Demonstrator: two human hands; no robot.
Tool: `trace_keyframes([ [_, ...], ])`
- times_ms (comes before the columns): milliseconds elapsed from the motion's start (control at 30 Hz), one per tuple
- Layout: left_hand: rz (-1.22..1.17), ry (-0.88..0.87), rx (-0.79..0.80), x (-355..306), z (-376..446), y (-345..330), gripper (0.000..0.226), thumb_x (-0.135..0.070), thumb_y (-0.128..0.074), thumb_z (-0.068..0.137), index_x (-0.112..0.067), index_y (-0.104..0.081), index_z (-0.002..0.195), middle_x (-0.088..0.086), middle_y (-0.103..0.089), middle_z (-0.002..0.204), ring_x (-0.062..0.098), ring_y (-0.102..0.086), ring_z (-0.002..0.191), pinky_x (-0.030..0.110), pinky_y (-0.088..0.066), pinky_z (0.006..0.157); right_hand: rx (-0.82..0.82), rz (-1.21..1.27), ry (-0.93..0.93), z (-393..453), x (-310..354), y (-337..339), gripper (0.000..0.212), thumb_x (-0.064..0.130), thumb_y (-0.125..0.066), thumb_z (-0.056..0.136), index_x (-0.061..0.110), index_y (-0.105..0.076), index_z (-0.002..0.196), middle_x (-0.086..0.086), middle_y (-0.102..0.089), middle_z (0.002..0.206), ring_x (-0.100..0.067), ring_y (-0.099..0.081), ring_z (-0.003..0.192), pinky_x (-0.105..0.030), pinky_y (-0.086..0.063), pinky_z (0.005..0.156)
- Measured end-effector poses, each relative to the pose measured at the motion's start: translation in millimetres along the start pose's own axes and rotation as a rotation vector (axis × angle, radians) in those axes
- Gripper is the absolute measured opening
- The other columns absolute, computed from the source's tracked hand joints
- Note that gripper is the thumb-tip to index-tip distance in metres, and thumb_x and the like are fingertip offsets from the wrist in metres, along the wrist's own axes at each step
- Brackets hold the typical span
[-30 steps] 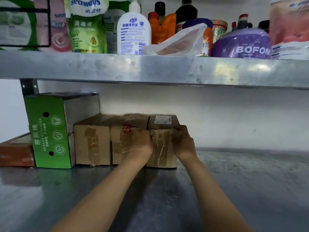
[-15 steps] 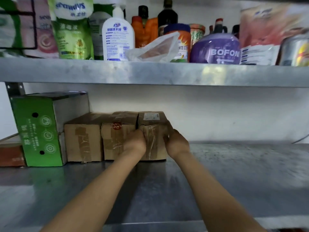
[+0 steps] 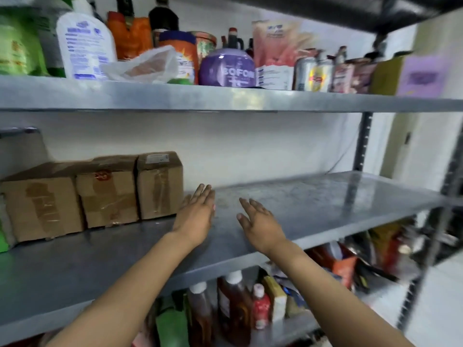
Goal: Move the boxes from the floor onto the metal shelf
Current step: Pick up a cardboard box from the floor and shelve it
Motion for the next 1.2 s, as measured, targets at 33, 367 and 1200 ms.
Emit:
trace_keyframes([
  [33,-0.009,-0.037,0.002,-19,-1,-5,0.053,-0.029,-0.02,0.105,-0.011,-0.008,0.153,0.002,0.001,0.161,0.014,0.005,0.148,0.034,-0.003,0.121,-0.026,0.019,-0.007,-14,-9,6,0.055,0.04,-0.031,0.105,0.023,-0.019,0.155,-0.007,-0.018,0.162,-0.021,-0.013,0.15,-0.033,-0.014,0.12],
  [367,-0.067,-0.379,-0.068,-210,-28,-55,0.054,-0.022,-0.024,0.104,-0.011,-0.002,0.153,0.002,0.004,0.161,0.016,0.009,0.147,0.032,0.008,0.117,-0.204,-0.108,-0.164,-155,-129,52,0.053,0.038,-0.036,0.104,0.023,-0.026,0.154,-0.009,-0.022,0.161,-0.021,-0.014,0.15,-0.033,-0.012,0.12],
  [1200,-0.191,-0.73,0.527,-506,-236,-301,0.057,-0.03,-0.027,0.104,-0.009,-0.005,0.152,0.006,-0.001,0.161,0.02,0.005,0.148,0.041,0.002,0.119,-0.157,0.114,-1.218,-543,-371,-84,0.059,0.04,-0.043,0.101,0.017,-0.026,0.153,-0.012,-0.026,0.159,-0.025,-0.018,0.148,-0.035,-0.019,0.119],
])
Point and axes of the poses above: each hand's wrist, its own z-axis towards the middle knuckle, its own y-axis out of the back of the hand, x = y × z, the point moved 2 cm from there along z, towards the middle knuckle
